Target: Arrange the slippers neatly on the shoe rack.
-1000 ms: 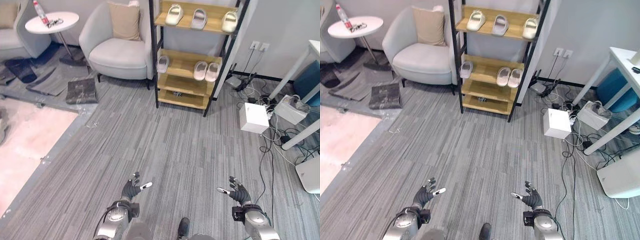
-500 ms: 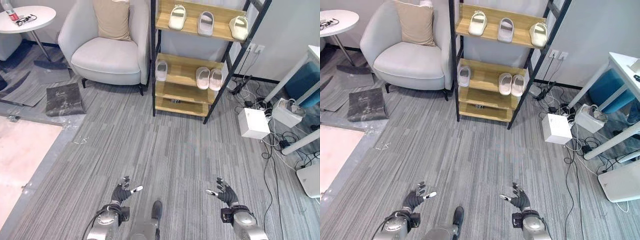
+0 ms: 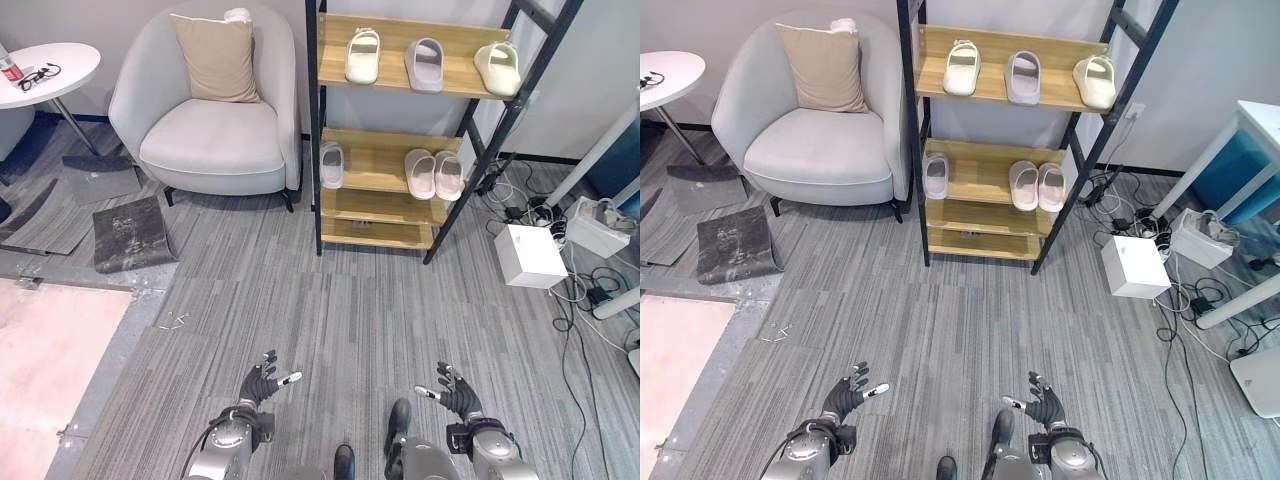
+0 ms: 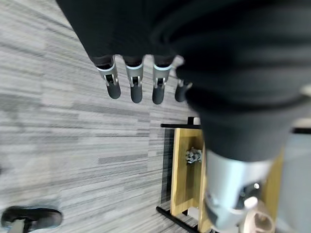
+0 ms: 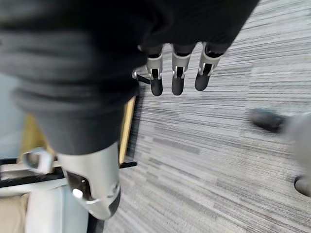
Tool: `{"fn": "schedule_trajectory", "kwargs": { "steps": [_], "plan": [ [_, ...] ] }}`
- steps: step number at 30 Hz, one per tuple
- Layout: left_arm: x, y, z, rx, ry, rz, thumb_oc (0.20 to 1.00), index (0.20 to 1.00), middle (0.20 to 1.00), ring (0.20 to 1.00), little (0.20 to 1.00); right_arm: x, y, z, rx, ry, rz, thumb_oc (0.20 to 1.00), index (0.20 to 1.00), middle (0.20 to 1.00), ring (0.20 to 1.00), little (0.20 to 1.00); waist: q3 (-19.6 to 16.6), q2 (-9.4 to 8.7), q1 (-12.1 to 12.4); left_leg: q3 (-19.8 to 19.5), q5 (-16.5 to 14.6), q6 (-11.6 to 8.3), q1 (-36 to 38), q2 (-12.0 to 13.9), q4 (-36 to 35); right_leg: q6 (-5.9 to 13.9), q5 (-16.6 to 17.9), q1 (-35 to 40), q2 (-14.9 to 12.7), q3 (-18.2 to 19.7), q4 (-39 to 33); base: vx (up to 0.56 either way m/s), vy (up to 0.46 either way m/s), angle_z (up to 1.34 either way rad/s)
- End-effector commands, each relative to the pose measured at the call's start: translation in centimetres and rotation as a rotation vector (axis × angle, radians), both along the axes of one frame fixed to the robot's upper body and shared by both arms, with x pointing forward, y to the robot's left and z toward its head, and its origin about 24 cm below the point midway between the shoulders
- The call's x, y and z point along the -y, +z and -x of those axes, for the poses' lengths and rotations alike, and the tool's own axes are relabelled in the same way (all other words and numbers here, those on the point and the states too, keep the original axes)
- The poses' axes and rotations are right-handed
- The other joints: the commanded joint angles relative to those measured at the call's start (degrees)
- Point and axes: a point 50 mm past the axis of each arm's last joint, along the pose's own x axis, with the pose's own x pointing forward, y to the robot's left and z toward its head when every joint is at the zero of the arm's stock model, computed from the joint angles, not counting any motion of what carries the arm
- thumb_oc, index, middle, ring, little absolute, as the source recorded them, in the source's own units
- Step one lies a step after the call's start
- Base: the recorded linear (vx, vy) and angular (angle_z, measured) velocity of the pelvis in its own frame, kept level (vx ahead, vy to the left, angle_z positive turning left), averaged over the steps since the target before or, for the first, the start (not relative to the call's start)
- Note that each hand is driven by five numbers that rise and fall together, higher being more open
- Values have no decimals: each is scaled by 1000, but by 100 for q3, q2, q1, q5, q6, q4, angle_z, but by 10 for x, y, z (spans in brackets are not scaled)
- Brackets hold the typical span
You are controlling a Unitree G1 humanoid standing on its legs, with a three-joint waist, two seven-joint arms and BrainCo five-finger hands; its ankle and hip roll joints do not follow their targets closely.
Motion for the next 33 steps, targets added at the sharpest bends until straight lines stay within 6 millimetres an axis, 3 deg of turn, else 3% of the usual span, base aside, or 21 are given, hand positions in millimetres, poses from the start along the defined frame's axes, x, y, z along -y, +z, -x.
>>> {"fn": "schedule_trajectory", "kwargs": {
  "steps": [1, 5, 8, 10, 14, 17, 18, 19, 21, 22, 23, 24, 25, 33],
  "plan": [
    [-1, 19, -13, 122, -72, -42, 1000, 1000, 1000, 1000, 1000, 1, 22, -31, 136, 15, 19, 1000, 1000, 1000, 1000, 1000, 89, -419, 136, 70, -601, -59, 413, 736, 123, 398, 399, 569, -306, 139, -371, 399, -88, 31],
    [1, 14, -9, 102, -54, -27, 1000, 1000, 1000, 1000, 1000, 2, 23, -32, 143, 16, 16, 1000, 1000, 1000, 1000, 1000, -106, -359, 111, -9, -518, -188, 603, 927, 277, 213, 241, 793, -92, -19, -198, 359, -102, 33],
    [3, 13, -8, 92, -60, -23, 1000, 1000, 1000, 1000, 1000, 4, 22, -31, 140, 13, 13, 1000, 1000, 1000, 1000, 1000, -168, -303, 91, -75, -356, -367, 559, 1083, 705, 31, -72, 889, 98, -71, -92, 299, -123, 16],
    [6, 15, -11, 100, -67, -18, 1000, 1000, 1000, 1000, 1000, 5, 22, -30, 137, 7, 7, 1000, 1000, 1000, 1000, 1000, -167, -289, 85, -34, -79, -534, 457, 1162, 1135, -77, -234, 1047, 219, -79, -118, 215, -114, 0],
    [13, 19, -19, 125, -87, -4, 1000, 1000, 1000, 1000, 1000, 7, 25, -33, 155, 3, 1, 1000, 1000, 1000, 1000, 1000, -3, -400, 220, -75, 446, -779, -150, 1023, 2573, -282, -432, 1481, 328, 16, -294, 195, -130, -21],
    [15, 22, -24, 142, -91, -5, 1000, 1000, 1000, 1000, 1000, 8, 25, -35, 150, 5, 11, 1000, 1000, 1000, 1000, 1000, 117, -475, 355, -51, 351, -681, -581, 903, 2799, -319, -518, 1641, 339, 111, -388, 150, -72, -40],
    [16, 23, -25, 145, -87, -5, 1000, 1000, 1000, 1000, 1000, 8, 25, -36, 151, 9, 13, 1000, 1000, 1000, 1000, 1000, 130, -506, 390, 6, 163, -596, -789, 845, 2591, -291, -521, 1687, 305, 130, -435, 145, -5, -8],
    [15, 23, -24, 145, -84, -6, 1000, 1000, 1000, 1000, 1000, 6, 25, -37, 148, 16, 14, 1000, 1000, 1000, 1000, 1000, 107, -557, 446, 60, -231, -434, -1106, 714, 2064, -199, -560, 1719, 266, 173, -521, 152, -6, -7],
    [15, 22, -23, 141, -81, -4, 1000, 1000, 1000, 1000, 1000, 6, 24, -37, 142, 25, 18, 1000, 1000, 1000, 1000, 1000, 83, -539, 497, 84, -327, -376, -1177, 686, 1656, -175, -583, 1731, 273, 208, -524, 153, 42, -25],
    [15, 18, -17, 122, -78, -6, 1000, 1000, 1000, 1000, 1000, 4, 22, -35, 129, 47, 30, 1000, 1000, 1000, 1000, 1000, 49, -443, 577, 16, 76, -369, -1341, 723, 851, -142, -644, 1766, 355, 275, -524, 148, 62, -45],
    [15, 18, -17, 121, -78, -6, 1000, 1000, 1000, 1000, 1000, 4, 22, -35, 128, 47, 31, 1000, 1000, 1000, 1000, 1000, 48, -448, 586, 25, 106, -371, -1299, 724, 783, -143, -649, 1772, 351, 285, -524, 206, 71, -76],
    [13, 13, -10, 94, -78, -14, 1000, 1000, 1000, 1000, 1000, 3, 19, -33, 112, 69, 46, 1000, 1000, 1000, 1000, 1000, 26, -337, 686, 24, 694, -396, -1561, 740, 262, -136, -734, 1923, 467, 316, -524, 161, 38, -66],
    [12, 11, -9, 87, -75, -10, 1000, 1000, 1000, 1000, 1000, 3, 19, -33, 109, 74, 50, 1000, 1000, 1000, 1000, 1000, 29, -306, 712, 71, 812, -420, -1602, 708, 201, -150, -761, 1983, 516, 348, -524, 207, 59, -72],
    [9, 2, -2, 36, -64, -19, 1000, 1000, 1000, 1000, 1000, -2, 17, -33, 108, 61, 25, 1000, 1000, 1000, 1000, 1000, -157, -292, 675, 174, 820, -376, -1105, 713, -184, -199, -915, 2185, 545, 316, -524, 120, 54, -8]
  ]
}}
